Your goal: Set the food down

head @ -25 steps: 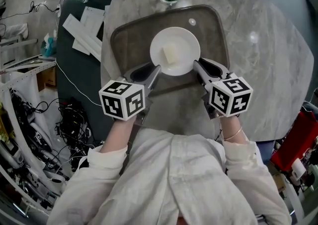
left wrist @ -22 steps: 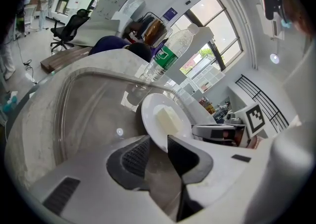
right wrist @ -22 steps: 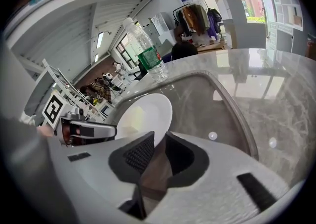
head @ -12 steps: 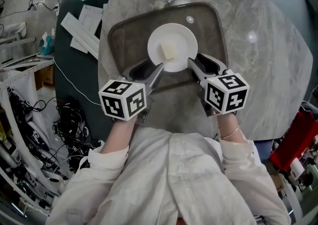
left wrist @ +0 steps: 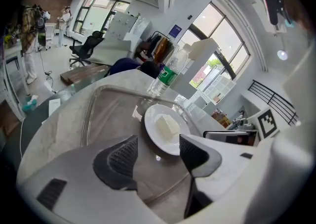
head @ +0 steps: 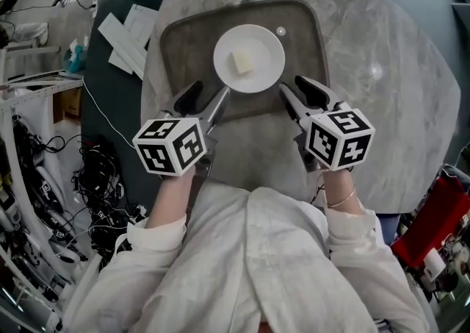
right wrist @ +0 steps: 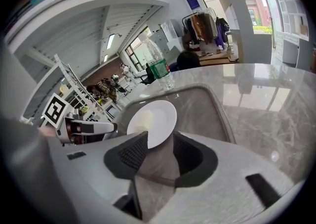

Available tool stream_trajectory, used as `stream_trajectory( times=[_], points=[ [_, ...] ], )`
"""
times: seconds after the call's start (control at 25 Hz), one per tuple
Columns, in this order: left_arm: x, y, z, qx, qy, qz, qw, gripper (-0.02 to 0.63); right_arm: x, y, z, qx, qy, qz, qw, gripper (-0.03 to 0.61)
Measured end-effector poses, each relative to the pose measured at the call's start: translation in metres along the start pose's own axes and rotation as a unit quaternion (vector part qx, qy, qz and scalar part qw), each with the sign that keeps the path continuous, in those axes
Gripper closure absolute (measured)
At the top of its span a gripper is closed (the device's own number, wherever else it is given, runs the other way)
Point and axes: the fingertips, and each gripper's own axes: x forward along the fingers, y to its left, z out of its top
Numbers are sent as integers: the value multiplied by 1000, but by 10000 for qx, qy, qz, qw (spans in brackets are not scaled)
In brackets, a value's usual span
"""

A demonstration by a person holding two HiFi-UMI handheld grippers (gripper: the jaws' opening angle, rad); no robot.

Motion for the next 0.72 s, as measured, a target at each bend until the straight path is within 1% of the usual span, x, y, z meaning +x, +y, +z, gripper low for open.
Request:
stream_trajectory(
  times=[0.12,0.28,0.4,0.52,0.72],
  points=[
    [-15,-20,-1,20,-228,-8,9997,359,-24,7,2,-157,-144,130,9997,456],
    [-36,-61,-12,72,-477,-197,9986,360,-62,19,0,-338,-344,375,9981,456],
    [-48,-95,-30,217,-584,-461,9970,362,-93,33,-3,-465,-572,631,9953,456],
    [-61,-119,-54,299,-705,-614,9952,367,-119,47,-14,-637,-774,827,9915,456],
    [-86,-162,-72,552,-1025,-854,9895,405,-160,56,-26,-834,-1055,914,9867,463]
  ],
)
